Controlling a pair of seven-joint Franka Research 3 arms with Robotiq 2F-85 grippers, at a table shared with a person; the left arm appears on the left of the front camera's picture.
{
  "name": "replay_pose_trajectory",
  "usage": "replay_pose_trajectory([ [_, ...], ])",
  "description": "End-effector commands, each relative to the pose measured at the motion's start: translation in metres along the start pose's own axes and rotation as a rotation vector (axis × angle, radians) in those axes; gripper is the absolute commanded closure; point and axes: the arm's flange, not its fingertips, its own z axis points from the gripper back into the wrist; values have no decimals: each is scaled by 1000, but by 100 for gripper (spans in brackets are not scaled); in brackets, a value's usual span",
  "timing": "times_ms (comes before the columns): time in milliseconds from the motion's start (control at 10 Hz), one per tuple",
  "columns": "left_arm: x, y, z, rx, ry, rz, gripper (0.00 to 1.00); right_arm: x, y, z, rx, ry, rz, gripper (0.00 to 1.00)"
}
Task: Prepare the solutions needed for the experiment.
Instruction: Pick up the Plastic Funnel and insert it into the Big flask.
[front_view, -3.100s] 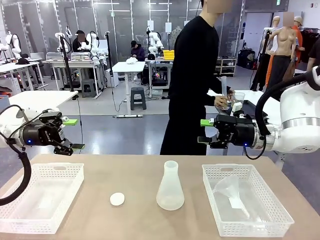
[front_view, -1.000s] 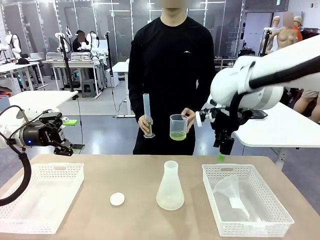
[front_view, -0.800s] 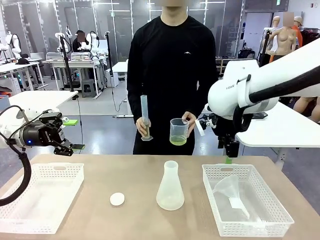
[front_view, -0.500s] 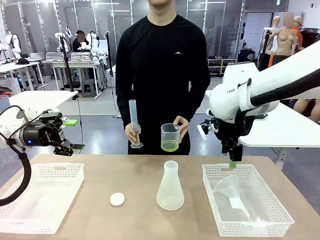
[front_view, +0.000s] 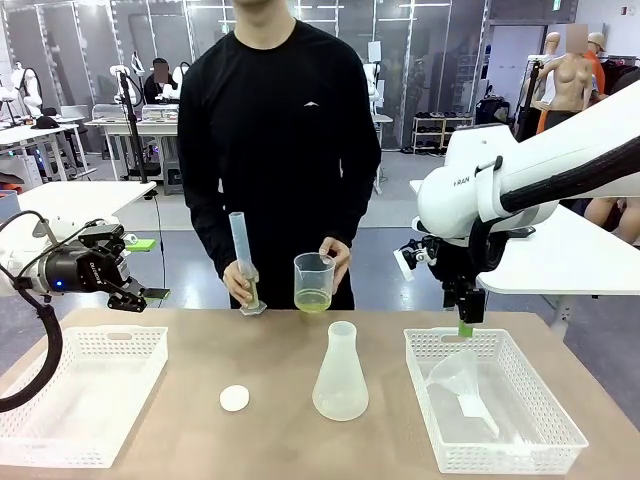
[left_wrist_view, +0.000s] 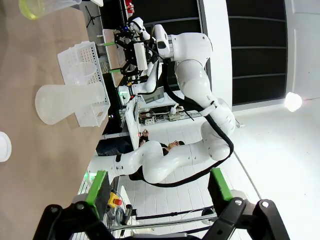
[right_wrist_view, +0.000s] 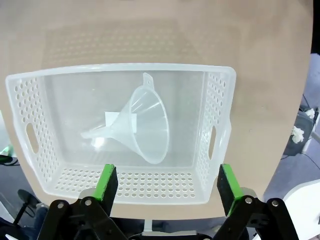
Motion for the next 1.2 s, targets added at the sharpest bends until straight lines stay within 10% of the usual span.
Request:
replay_pose_trajectory([
  [0, -1, -2, 0, -5, 4, -2, 0, 3, 4, -2, 46, 10, -37, 0],
  [1100, -1, -2, 0, -5, 4, -2, 0, -6, -33, -63, 361, -33, 14, 0],
])
